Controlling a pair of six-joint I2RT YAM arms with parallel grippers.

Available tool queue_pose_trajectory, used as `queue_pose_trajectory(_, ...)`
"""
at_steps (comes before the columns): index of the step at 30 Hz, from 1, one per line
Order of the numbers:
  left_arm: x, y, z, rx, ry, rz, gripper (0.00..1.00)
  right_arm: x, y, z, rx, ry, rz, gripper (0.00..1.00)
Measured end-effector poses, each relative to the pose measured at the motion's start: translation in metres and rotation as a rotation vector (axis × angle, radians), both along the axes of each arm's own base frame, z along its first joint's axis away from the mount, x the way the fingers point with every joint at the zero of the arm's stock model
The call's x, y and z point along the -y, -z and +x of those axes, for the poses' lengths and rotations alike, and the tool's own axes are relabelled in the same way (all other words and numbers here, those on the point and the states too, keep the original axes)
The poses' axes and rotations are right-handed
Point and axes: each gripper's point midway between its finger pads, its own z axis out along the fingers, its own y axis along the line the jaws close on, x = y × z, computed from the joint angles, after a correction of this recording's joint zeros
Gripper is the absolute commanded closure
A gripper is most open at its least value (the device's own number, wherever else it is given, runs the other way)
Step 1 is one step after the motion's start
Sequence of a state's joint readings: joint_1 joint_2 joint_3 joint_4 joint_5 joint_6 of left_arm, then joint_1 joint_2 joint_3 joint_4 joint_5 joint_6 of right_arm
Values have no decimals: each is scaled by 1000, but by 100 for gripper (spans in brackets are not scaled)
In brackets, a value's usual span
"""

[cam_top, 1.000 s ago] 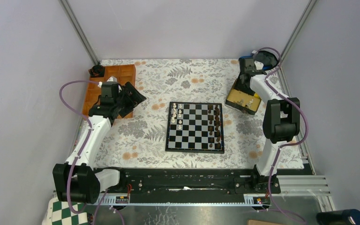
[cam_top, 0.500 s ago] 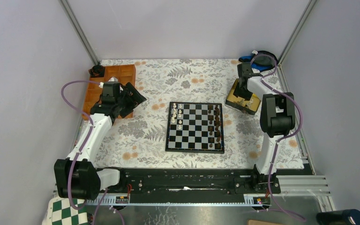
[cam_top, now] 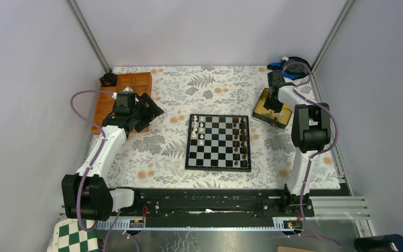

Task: Set up the chess pieces on the board
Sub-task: Pick up the chess piece from the storage box.

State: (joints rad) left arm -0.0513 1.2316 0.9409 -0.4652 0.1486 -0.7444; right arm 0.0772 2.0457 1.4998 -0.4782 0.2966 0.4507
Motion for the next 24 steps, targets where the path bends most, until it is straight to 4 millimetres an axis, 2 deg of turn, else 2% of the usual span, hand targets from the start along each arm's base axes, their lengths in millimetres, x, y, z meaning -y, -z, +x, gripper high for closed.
queue_pose_trajectory(13, 0, 3, 1, -10, 0, 1, 3, 0, 1, 1, 0, 1, 1, 72)
queue_pose_trajectory(22, 0, 4, 1, -14, 1, 1, 3, 1, 6, 0, -9, 2, 0, 86)
queue_pose_trajectory(24, 0, 5, 1, -14, 1, 1, 3, 1, 6, 0, -8, 2, 0, 92)
